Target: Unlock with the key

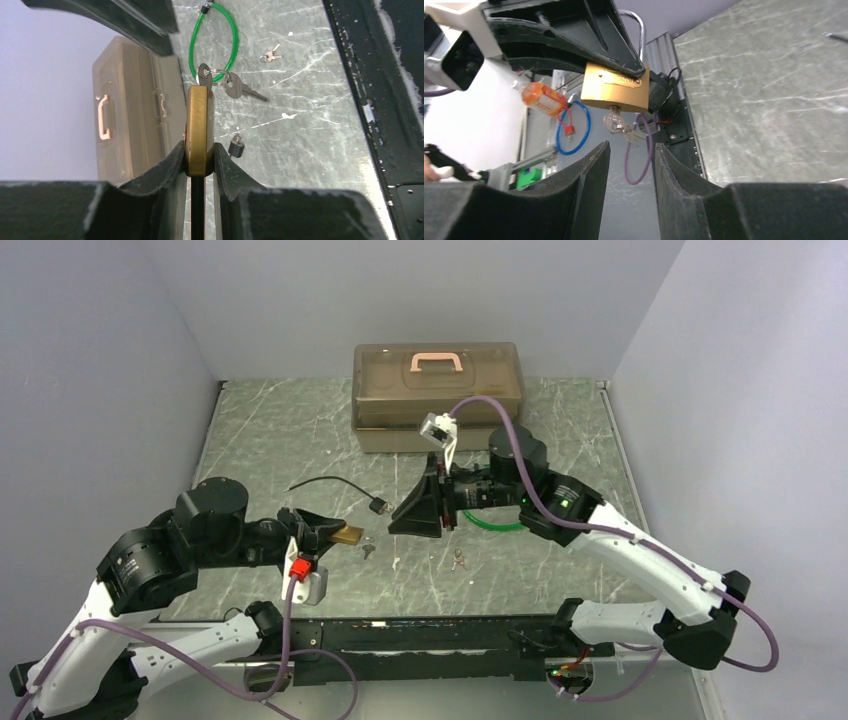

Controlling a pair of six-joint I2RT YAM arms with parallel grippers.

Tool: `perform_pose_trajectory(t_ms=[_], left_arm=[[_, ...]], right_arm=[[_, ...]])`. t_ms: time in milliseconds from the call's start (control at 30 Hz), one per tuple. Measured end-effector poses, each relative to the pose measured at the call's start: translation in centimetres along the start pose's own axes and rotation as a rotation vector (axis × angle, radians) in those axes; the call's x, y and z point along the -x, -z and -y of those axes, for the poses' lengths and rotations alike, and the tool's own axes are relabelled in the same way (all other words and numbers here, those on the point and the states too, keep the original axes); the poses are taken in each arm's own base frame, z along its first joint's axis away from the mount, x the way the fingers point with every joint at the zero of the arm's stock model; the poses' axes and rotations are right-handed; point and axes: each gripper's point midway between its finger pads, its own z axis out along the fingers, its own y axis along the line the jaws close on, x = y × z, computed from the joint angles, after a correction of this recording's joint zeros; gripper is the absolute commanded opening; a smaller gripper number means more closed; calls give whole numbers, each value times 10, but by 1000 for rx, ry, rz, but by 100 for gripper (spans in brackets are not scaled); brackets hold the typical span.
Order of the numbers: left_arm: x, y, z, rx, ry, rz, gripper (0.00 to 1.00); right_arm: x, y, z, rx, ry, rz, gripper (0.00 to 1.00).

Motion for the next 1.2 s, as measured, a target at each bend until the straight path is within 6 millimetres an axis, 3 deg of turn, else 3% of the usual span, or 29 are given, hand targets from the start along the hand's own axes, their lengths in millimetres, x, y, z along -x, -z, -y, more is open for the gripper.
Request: perform_pose_trajectory(t_ms=[233,533,700,833,1000,1200], left_arm=[[-1,-7,11,-54,109,0,0],[1,-14,19,-93,229,13,0],[3,-14,20,-99,245,24,0],[3,-14,20,-100,247,26,0],[3,-15,19,-101,250,25,0],[4,-16,18,-103,252,28,0]], right_arm=[[18,19,-19,-12,198,49,42],[7,2,-44,2,403,-11,43],[-7,-7,-31,-71,469,-72,40],[-12,-10,-16,-139,498,-111,37],[-14,-13,-10,-159,507,-141,32],[-18,-18,-11,-140,504,-164,17]])
